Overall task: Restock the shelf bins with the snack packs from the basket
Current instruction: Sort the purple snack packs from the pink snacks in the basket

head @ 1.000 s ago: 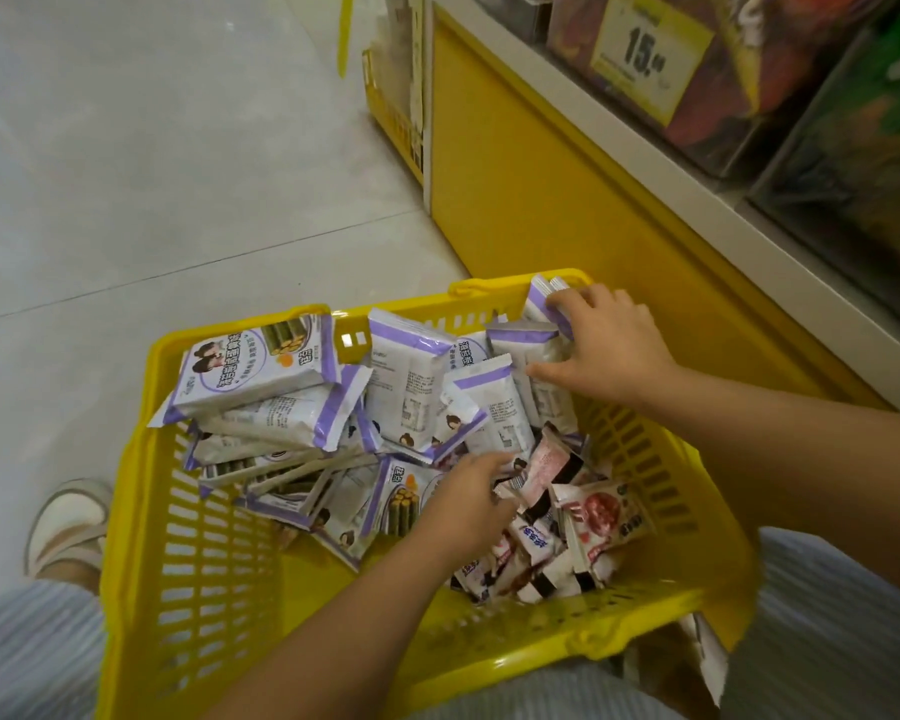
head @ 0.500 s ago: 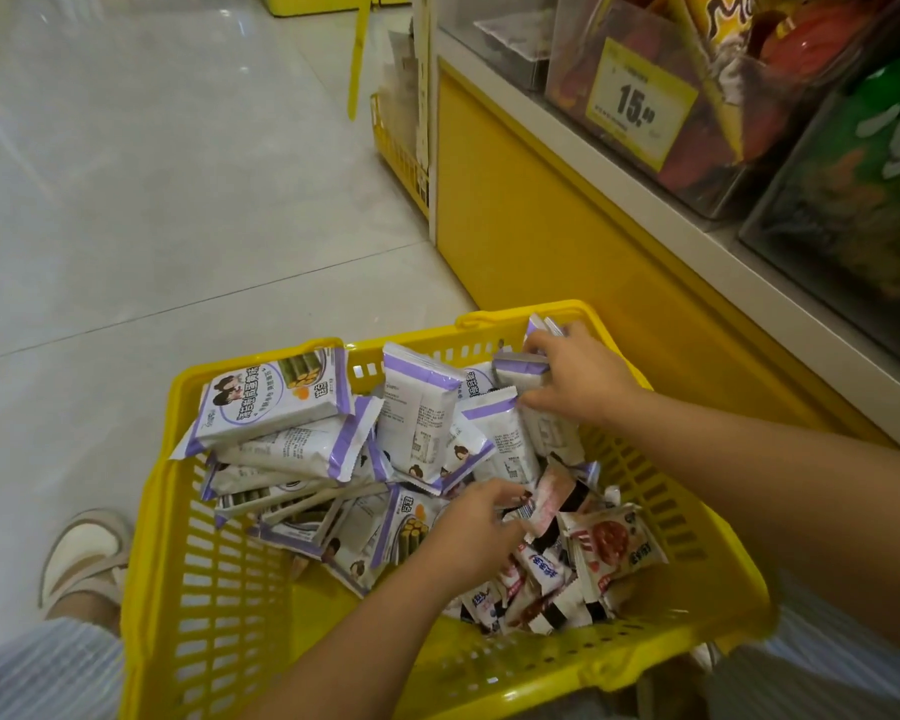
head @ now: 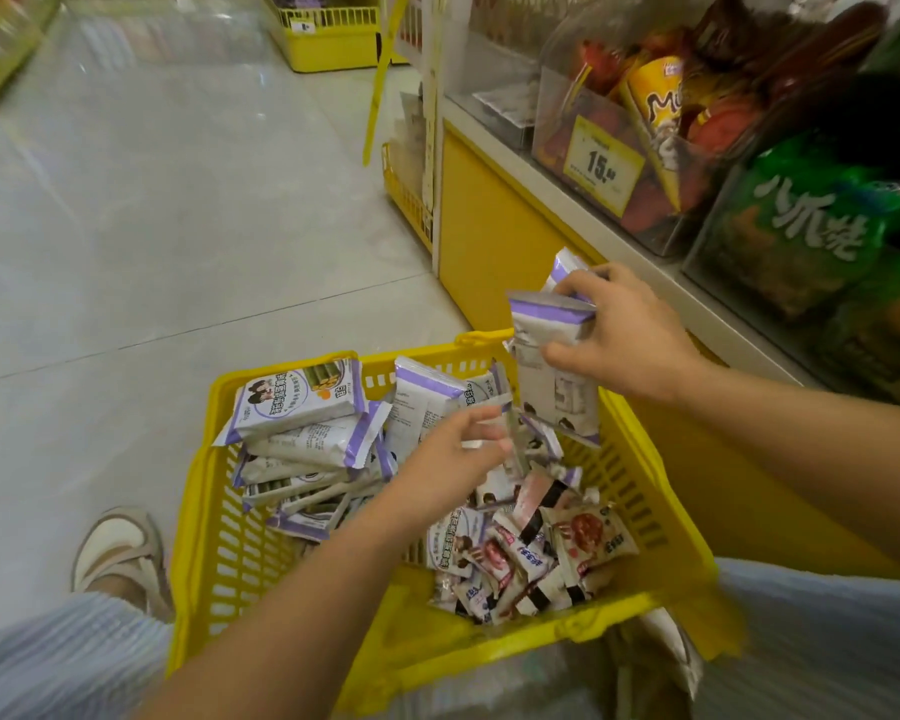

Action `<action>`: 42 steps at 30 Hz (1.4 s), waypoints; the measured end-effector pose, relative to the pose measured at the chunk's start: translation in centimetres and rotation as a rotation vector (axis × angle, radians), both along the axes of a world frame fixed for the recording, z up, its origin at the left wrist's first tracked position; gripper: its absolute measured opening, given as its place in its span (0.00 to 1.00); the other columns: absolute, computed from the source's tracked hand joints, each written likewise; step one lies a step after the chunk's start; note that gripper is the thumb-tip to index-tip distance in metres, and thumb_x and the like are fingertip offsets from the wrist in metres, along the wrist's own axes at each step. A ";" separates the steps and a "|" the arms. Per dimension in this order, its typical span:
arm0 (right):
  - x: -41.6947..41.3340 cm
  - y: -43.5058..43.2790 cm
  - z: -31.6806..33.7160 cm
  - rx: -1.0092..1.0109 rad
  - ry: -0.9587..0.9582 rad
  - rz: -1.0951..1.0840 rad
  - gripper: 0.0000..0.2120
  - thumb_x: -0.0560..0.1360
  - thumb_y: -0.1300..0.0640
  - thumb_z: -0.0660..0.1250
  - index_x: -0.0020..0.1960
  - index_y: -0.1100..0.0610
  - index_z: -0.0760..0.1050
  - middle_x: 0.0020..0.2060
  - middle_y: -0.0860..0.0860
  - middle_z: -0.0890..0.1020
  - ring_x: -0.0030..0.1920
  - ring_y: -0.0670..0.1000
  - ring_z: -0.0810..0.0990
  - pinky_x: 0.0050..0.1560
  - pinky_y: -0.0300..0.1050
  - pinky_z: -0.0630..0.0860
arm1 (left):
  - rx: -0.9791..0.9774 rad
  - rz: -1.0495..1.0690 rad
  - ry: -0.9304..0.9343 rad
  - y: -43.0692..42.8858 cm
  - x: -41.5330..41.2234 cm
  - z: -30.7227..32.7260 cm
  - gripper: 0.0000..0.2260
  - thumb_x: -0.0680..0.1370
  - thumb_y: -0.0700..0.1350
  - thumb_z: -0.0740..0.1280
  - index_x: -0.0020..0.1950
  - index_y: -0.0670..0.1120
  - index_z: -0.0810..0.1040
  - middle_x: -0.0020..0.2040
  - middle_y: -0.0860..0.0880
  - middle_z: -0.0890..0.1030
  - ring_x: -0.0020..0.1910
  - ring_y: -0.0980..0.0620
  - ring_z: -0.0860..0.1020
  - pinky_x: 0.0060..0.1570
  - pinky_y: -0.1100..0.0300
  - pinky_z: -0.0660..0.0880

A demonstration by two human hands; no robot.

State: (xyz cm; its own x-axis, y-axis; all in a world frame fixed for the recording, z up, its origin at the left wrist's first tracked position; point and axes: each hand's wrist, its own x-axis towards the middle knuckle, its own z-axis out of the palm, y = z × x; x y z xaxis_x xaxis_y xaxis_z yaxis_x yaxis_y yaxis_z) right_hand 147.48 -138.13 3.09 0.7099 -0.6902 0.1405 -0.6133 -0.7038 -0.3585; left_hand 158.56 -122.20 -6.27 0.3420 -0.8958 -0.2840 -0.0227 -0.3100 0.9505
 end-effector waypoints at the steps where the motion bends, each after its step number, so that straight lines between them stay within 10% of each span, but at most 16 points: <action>1: -0.2 0.7 0.8 0.025 -0.017 0.039 0.20 0.65 0.46 0.73 0.55 0.45 0.73 0.57 0.51 0.72 0.54 0.53 0.74 0.49 0.46 0.72 | -0.037 0.042 0.056 0.4 0.3 0.9 0.16 0.79 0.48 0.67 0.66 0.57 0.71 0.57 0.58 0.77 0.56 0.57 0.78 0.55 0.57 0.77; 8: -0.7 6.2 4.1 0.676 -0.179 0.375 0.14 0.67 0.61 0.76 0.49 0.53 0.76 0.44 0.54 0.84 0.46 0.54 0.84 0.43 0.47 0.78 | -0.195 0.199 0.027 4.8 4.1 5.8 0.09 0.77 0.56 0.67 0.56 0.66 0.74 0.59 0.63 0.77 0.57 0.66 0.74 0.58 0.58 0.72; 13: 1.1 9.5 2.6 0.849 -0.251 0.415 0.13 0.69 0.62 0.75 0.50 0.54 0.77 0.43 0.48 0.85 0.44 0.46 0.84 0.39 0.35 0.78 | 0.001 -0.084 0.173 8.5 6.5 6.1 0.27 0.77 0.64 0.60 0.72 0.53 0.70 0.70 0.52 0.74 0.69 0.51 0.72 0.71 0.47 0.63; 18: 2.8 11.1 0.1 1.035 -0.373 0.338 0.14 0.70 0.60 0.74 0.54 0.56 0.76 0.49 0.56 0.85 0.50 0.56 0.84 0.52 0.55 0.80 | -0.013 -0.037 0.391 11.3 7.1 6.3 0.34 0.68 0.67 0.69 0.68 0.49 0.75 0.62 0.45 0.80 0.60 0.45 0.80 0.54 0.53 0.78; 23: 3.6 12.2 -3.0 1.032 -0.398 0.278 0.16 0.67 0.50 0.77 0.53 0.44 0.79 0.48 0.49 0.85 0.47 0.50 0.85 0.44 0.46 0.81 | 0.115 -0.200 0.064 11.9 7.1 5.7 0.32 0.66 0.61 0.74 0.68 0.53 0.73 0.60 0.51 0.82 0.59 0.50 0.80 0.63 0.48 0.73; 30: 3.6 11.3 -8.3 1.146 0.109 0.265 0.29 0.67 0.53 0.78 0.61 0.38 0.67 0.56 0.43 0.78 0.52 0.46 0.81 0.49 0.45 0.80 | 0.368 -0.393 -0.350 11.4 7.9 1.4 0.32 0.68 0.55 0.77 0.69 0.56 0.69 0.62 0.57 0.78 0.58 0.56 0.78 0.62 0.51 0.74; 42: 5.4 13.7 -19.7 0.936 0.582 0.502 0.34 0.69 0.56 0.75 0.69 0.53 0.61 0.63 0.52 0.74 0.59 0.52 0.76 0.61 0.47 0.74 | 0.708 -0.770 -0.966 11.6 6.5 -10.3 0.45 0.67 0.57 0.74 0.76 0.54 0.52 0.71 0.44 0.66 0.65 0.41 0.69 0.59 0.48 0.69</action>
State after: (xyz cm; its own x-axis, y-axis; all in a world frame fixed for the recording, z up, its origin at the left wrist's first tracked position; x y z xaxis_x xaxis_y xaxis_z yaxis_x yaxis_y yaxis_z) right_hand 152.89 -124.43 -16.61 0.7187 0.0166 -0.6951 -0.5851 -0.5257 -0.6174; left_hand 165.05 -110.65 -16.59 0.1564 -0.7136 -0.6829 -0.9408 -0.3182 0.1170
